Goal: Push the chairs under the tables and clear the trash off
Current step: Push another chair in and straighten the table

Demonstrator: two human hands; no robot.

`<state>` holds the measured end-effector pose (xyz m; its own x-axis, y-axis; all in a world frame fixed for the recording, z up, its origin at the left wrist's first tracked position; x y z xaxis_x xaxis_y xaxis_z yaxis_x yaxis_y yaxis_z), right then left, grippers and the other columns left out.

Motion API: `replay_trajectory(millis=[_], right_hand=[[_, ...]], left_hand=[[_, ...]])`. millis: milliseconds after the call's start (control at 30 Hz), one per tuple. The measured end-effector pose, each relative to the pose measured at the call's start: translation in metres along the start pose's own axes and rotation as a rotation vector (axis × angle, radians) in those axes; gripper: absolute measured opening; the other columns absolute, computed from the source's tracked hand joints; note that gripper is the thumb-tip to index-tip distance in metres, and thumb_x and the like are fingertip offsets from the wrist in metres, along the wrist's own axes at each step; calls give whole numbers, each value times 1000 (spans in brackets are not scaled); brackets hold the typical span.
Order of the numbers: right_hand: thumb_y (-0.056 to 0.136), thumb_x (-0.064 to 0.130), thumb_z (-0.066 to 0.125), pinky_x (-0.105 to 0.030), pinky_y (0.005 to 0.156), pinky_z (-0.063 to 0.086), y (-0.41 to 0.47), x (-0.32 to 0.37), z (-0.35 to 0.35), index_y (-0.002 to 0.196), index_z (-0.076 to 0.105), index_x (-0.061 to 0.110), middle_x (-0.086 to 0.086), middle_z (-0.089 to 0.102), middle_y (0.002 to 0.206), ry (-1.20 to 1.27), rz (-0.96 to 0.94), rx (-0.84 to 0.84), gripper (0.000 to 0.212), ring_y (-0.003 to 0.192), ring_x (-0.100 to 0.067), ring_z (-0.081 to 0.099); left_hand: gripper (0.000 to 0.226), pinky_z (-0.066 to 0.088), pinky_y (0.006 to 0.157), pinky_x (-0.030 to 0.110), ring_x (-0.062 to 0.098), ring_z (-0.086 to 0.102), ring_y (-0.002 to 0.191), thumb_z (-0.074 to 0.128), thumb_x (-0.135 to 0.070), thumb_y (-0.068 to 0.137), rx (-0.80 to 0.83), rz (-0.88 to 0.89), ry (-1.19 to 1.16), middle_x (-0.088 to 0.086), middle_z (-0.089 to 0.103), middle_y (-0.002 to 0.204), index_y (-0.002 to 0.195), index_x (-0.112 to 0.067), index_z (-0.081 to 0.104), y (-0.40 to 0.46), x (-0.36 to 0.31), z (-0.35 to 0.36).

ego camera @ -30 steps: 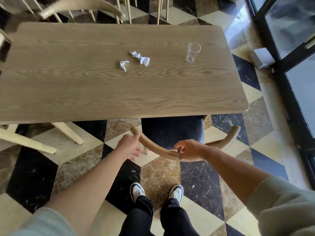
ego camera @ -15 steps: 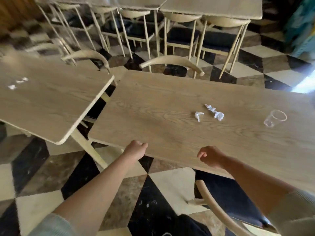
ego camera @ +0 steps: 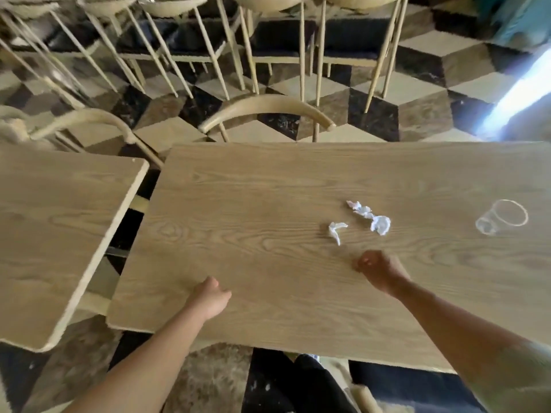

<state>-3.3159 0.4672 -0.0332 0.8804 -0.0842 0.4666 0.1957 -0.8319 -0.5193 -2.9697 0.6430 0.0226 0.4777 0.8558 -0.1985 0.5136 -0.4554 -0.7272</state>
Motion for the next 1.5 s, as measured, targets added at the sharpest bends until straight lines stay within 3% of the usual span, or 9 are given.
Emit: replay_trajectory(millis=[67,167,300,467,633,800,1067,1233,1500], right_hand=[[90,29,60,-36,64,53,1,-15,-8,78,66,16,-8,70,74,10,39,-42,19,76,-34,67],[88,29,55,-37,64,53,-26,-53,-17,80,62,20,-7,67,77,24,168,-134,14,77,-34,64],[87,42,58,-34,68,44,-77,-117,-23,86,60,17,-10,67,85,71,436,-241,25,79,-32,59],[82,46,56,-36,69,43,-135,-169,-3,84,67,7,-18,68,84,96,584,-266,40,80,-35,60],[92,50,57,-37,66,41,-155,-165,20,80,67,1,-16,64,75,173,574,-284,51,82,-37,63],[73,85,59,-41,66,59,-170,-185,39,85,68,2,-13,72,73,455,760,-345,85,66,-30,71],[75,48,86,-40,68,63,-158,-194,51,96,63,10,-14,76,96,1109,796,-279,50,81,-27,76],[87,22,80,-42,70,64,-152,-191,52,119,60,8,-13,73,111,1411,765,-337,40,89,-29,74],[90,21,76,-43,59,62,-155,-179,57,121,59,8,-13,73,108,1491,797,-317,37,86,-27,73]], left_hand=[[19,42,74,32,26,57,90,57,-29,100,-12,29,31,5,55,91,92,-12,55,7,-22,9],[36,37,58,31,25,59,66,61,-28,93,-43,64,97,2,51,63,63,-16,45,11,-44,35],[22,53,90,37,34,66,105,59,-28,97,-4,65,91,14,65,103,93,-7,56,-1,-40,56],[30,52,72,39,35,67,82,60,-19,101,-32,36,-64,16,64,79,109,10,64,-4,-3,93],[45,61,74,41,34,70,76,62,-43,96,-161,0,-62,13,68,78,82,-1,60,-19,35,115],[58,61,82,56,43,71,98,66,-46,96,8,-269,-693,26,64,122,129,1,54,-40,50,142],[38,41,112,63,41,48,138,49,-17,108,203,-362,-1582,24,49,147,140,0,41,-42,26,166],[17,42,111,61,43,49,138,48,-11,107,262,-359,-1647,25,51,144,119,1,48,-37,36,171],[27,38,115,60,43,49,137,42,-9,108,226,-320,-1647,26,55,133,132,3,45,-38,42,169]])
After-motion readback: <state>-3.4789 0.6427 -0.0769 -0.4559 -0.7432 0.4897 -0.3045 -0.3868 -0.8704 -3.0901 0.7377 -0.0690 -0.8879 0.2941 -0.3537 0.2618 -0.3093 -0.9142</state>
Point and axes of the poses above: each hand's wrist, its own y-axis towards the middle knuckle, its own z-axis out of the palm, x = y × z, the point moved 2 cm from there along y, towards the middle knuckle
